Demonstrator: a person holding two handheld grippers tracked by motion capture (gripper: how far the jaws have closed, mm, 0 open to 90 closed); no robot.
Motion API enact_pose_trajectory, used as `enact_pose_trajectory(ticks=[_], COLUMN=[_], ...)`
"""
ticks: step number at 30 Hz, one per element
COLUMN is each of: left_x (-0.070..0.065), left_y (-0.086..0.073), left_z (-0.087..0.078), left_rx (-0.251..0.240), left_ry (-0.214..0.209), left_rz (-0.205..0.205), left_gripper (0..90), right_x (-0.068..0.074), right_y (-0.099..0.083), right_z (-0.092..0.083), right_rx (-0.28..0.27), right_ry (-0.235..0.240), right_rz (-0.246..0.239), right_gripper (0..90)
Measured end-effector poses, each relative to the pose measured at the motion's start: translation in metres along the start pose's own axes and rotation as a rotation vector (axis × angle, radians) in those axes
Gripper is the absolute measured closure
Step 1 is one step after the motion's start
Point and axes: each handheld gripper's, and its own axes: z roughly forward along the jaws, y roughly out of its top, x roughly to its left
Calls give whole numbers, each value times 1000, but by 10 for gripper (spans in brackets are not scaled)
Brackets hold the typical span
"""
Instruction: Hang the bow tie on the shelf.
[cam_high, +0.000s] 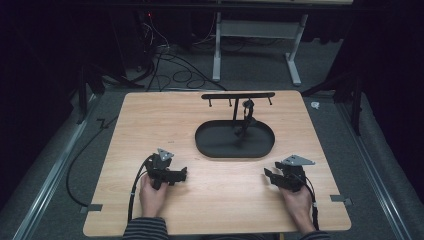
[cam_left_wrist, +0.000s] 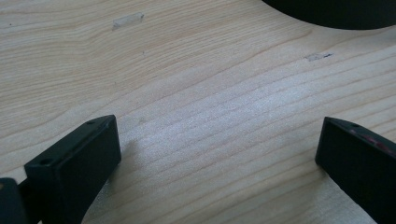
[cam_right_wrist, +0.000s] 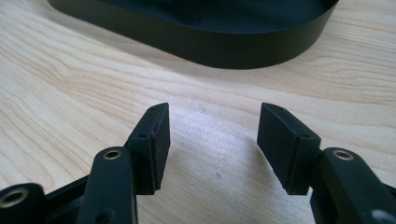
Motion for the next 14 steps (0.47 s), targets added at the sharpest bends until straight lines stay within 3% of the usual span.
enact_pose_trajectory(ticks=[4, 14], left_x=[0, 0], left_y=[0, 0], left_z=[0, 0], left_rx=[0, 2], left_ry=[0, -1], left_rz=[0, 0], left_gripper=[4, 4], right_x=[6, 6], right_y=[1, 2], right_z=[4, 5], right_rx=[36, 39], right_ry=[-19, -11], right_rz=[-58, -53], right_gripper=[439, 425])
